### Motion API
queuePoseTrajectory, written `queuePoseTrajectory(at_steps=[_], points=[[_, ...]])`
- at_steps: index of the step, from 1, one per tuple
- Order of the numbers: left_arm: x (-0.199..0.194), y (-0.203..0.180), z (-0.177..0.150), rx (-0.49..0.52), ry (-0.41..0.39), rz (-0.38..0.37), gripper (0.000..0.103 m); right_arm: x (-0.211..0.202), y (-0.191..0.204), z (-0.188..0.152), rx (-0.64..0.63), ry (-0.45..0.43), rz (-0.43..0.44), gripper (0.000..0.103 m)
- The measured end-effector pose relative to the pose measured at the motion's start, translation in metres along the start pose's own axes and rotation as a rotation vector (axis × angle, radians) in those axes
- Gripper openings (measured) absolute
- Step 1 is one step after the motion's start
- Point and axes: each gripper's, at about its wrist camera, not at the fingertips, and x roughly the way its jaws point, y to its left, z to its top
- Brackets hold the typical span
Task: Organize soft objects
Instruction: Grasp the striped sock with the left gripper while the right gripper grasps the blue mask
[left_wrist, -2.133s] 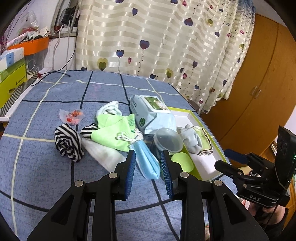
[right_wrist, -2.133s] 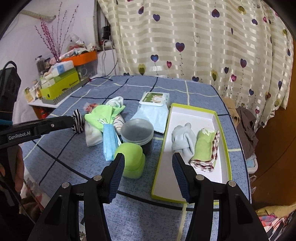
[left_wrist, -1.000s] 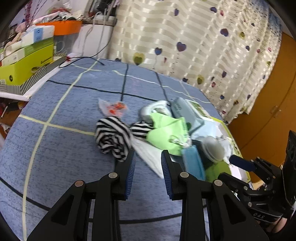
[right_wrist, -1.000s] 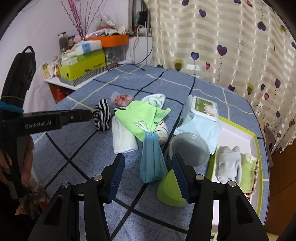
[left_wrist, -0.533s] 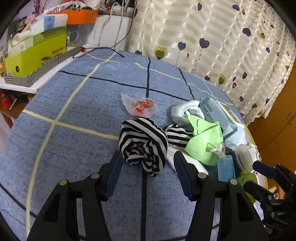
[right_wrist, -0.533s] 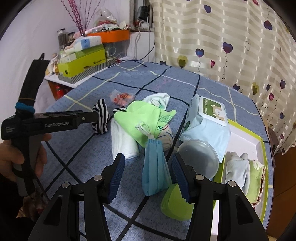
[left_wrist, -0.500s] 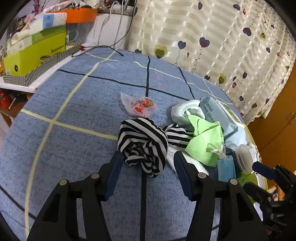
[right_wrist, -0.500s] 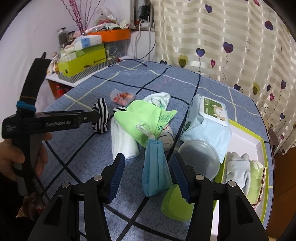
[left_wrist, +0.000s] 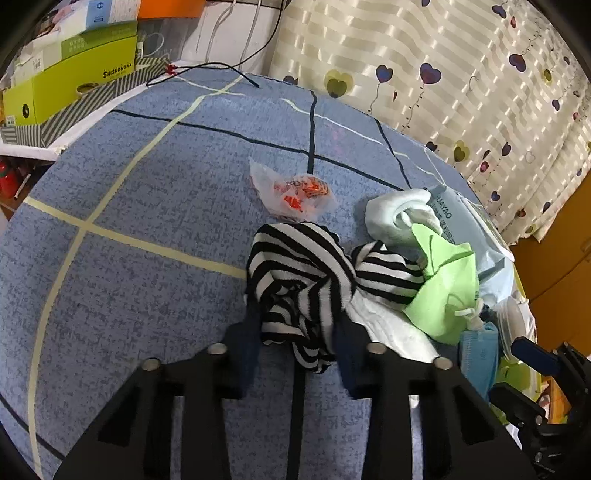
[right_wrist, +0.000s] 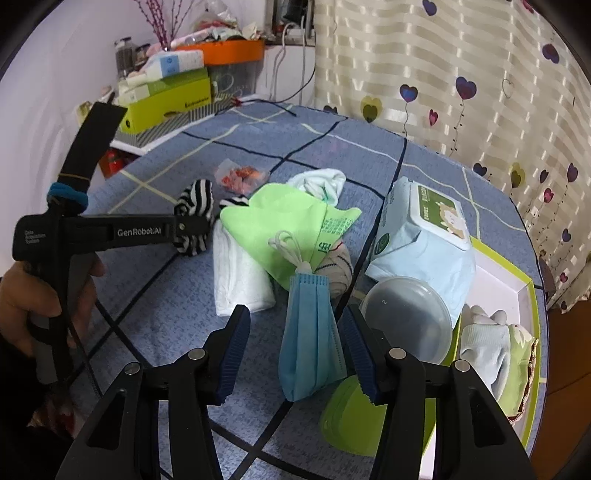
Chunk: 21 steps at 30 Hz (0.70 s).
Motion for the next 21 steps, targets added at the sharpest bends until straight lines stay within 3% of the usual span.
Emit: queuePoseTrajectory(at_steps=[3,10,15,21], points=[[0.0,0.001,-0.001,0.0,-0.001,-0.007,0.022,0.006,0.003,0.001,-0.017,0.023,-0.019,0.045],[-0.004,0.002,-0.002,0.002,-0.01,-0.033,0.02,0.023,0.012,0.0,-0.08,0.095,-0.099,0.035],[-0.008,0.002,-0.003,0.002,-0.015,-0.047,0.02,0.033,0.016,-0.001,-0.11,0.135,-0.134,0.019],[-0.015,0.003,-0.005,0.004,-0.026,-0.067,0.019,0.029,0.016,0.0,-0.104,0.111,-0.128,0.01]])
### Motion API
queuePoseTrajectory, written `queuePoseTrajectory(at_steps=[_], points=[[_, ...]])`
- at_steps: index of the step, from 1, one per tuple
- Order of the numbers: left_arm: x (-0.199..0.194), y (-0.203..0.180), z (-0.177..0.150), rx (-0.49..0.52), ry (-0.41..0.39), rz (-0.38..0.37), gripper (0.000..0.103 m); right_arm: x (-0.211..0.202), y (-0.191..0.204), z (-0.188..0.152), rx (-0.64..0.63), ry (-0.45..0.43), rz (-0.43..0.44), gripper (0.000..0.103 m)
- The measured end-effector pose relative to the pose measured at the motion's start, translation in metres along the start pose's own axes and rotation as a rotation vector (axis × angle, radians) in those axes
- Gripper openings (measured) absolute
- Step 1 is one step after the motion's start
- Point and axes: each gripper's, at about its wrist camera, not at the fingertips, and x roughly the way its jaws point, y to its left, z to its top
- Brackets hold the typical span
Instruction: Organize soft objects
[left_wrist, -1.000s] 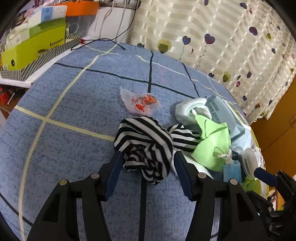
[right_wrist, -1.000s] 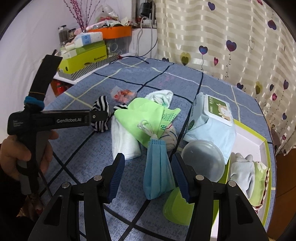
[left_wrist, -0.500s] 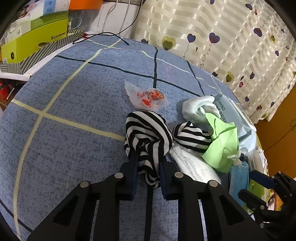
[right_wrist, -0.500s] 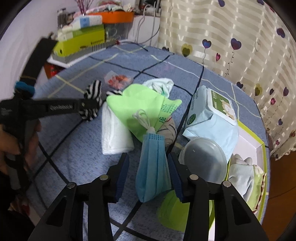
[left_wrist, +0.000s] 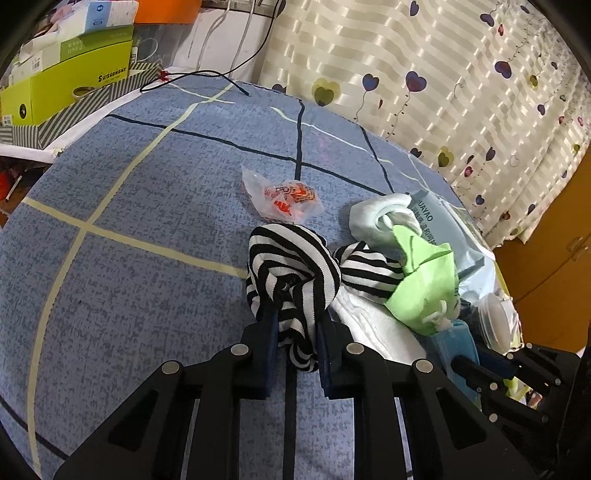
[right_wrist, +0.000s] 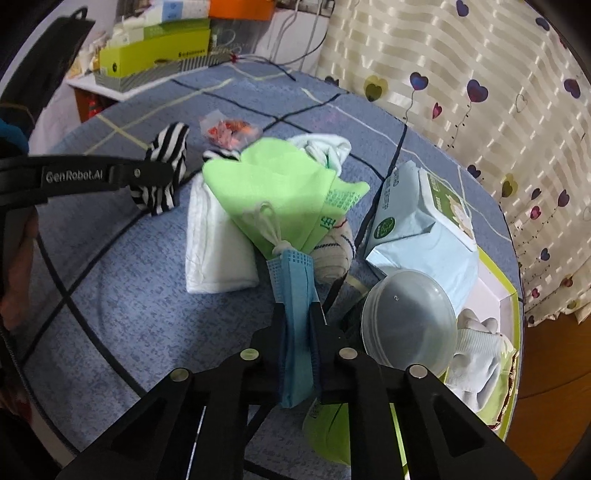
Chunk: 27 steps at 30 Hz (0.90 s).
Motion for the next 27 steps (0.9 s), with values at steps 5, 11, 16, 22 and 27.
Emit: queuePoseTrajectory(at_steps=[5,11,16,22,27], points=[[-0.013,0.0,-0.001,-0.001,-0.027,-0.011,0.018,-0.02,-0.005,0.001,0.047,-0.084,0.05,0.01],[-0.033,-0.006,-0.003,0.004,-0.059,-0.014,0.018,-0.045,-0.012,0.002,0.108,-0.181,0.123,0.01],[-0.049,-0.025,-0.007,0.043,-0.079,-0.042,0.018,-0.063,-0.015,0.0,0.127,-0.228,0.125,0.01],[-0.061,-0.057,-0.013,0.104,-0.084,-0.082,0.018,-0.082,-0.027,-0.009,0.162,-0.274,0.112,0.01],[-0.07,-0.081,-0.017,0.148,-0.089,-0.104,0.018,-0.098,-0.04,-0.021,0.201,-0.307,0.1,0.01]])
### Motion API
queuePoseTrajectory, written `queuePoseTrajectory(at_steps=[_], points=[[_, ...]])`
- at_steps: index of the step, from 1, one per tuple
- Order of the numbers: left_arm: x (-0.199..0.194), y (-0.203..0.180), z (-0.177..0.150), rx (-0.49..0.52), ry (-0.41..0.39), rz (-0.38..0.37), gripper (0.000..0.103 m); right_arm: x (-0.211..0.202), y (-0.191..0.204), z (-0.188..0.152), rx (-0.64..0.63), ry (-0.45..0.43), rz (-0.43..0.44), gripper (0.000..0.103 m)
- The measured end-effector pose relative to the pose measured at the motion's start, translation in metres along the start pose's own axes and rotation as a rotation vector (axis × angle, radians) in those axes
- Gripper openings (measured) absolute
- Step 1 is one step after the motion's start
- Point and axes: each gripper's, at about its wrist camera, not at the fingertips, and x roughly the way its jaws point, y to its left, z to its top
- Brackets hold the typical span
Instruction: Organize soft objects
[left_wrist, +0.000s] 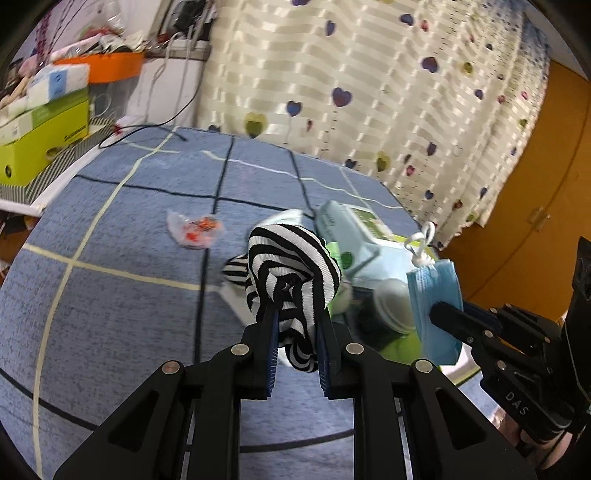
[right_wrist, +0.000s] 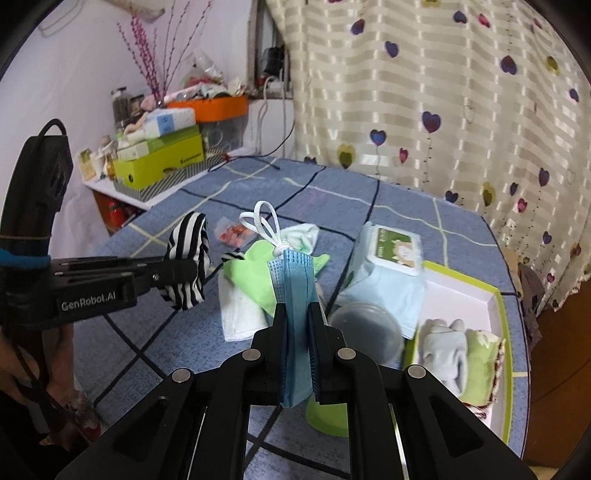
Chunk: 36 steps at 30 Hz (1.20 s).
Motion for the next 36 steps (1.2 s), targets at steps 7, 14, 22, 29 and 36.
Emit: queuePoseTrajectory(at_steps=[7,14,22,29,36], points=[[-0.004,-0.025,0.003,0.042,-0.006,-0.013,0.019,-0.021,-0.019,-0.007,0.047,-0.039,-0.022,0.01],[0.0,-0.046,0.0,0.074,0.007,-0.02,0.019,-0.028,-0.035,-0.017,0.08,-0.049,-0.03,0.01],[0.002,-0.068,0.001,0.111,0.01,-0.032,0.019,-0.042,-0.054,-0.025,0.119,-0.07,-0.051,0.01],[0.006,-0.09,0.001,0.146,0.019,-0.054,0.019,-0.053,-0.071,-0.034,0.153,-0.078,-0.071,0.01],[0.012,-0.111,0.001,0.182,0.029,-0.072,0.019,-0.058,-0.089,-0.042,0.185,-0.081,-0.091,0.01]])
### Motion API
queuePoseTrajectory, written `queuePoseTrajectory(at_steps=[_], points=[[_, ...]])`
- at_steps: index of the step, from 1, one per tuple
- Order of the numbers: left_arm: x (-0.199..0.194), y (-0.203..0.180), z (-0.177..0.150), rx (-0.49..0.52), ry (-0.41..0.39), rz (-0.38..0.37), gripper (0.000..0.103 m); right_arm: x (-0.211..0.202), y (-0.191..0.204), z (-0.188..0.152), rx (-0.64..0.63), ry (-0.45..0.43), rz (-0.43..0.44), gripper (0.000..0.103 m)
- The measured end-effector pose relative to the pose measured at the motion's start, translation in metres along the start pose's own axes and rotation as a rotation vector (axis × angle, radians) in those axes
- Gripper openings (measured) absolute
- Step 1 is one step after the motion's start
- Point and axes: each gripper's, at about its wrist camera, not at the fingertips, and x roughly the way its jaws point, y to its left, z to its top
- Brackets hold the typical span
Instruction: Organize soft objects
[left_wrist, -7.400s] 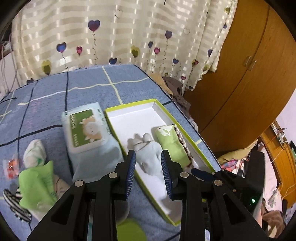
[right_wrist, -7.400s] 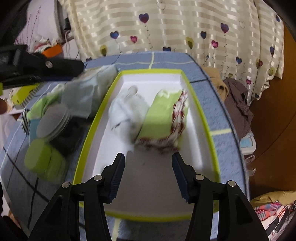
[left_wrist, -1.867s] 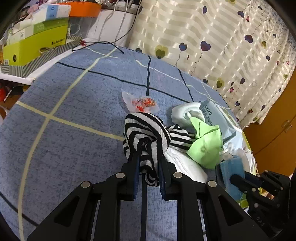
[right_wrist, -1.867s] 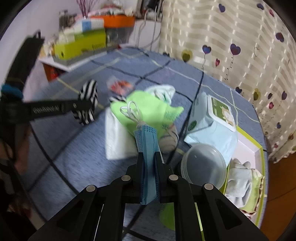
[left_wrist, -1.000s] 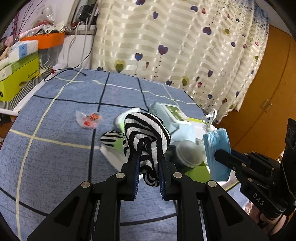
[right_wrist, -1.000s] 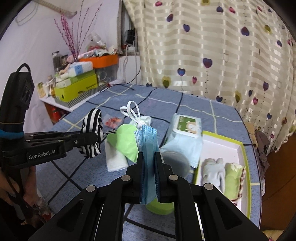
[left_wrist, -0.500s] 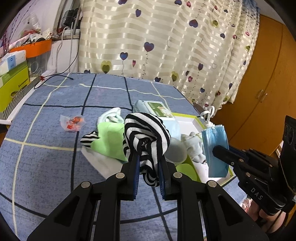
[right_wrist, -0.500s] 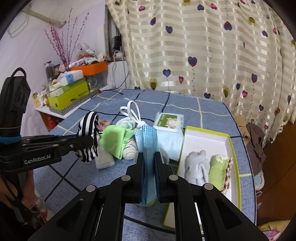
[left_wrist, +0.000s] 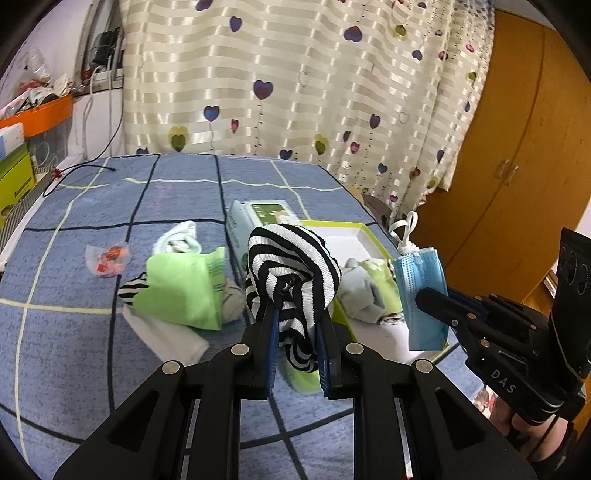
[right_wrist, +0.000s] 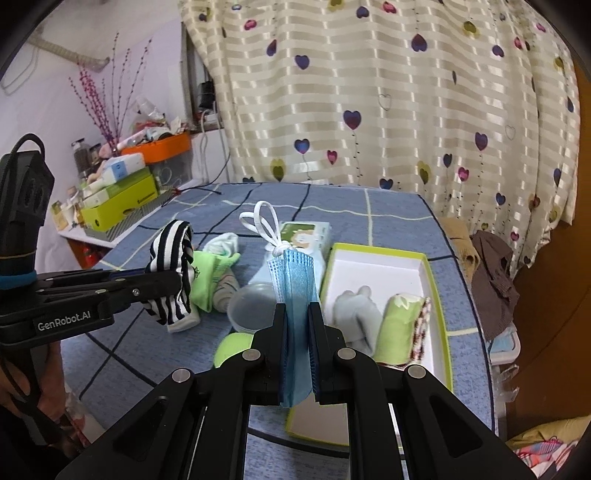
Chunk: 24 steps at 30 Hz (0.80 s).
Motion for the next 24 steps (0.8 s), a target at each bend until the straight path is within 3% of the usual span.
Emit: queuePoseTrajectory(at_steps=[24], points=[[0.03,-0.06,0.008,0.09,0.039,-0.101,0.019,-0.012,-0.064,-0.016,0.097,0.01,-0.102,0.01]])
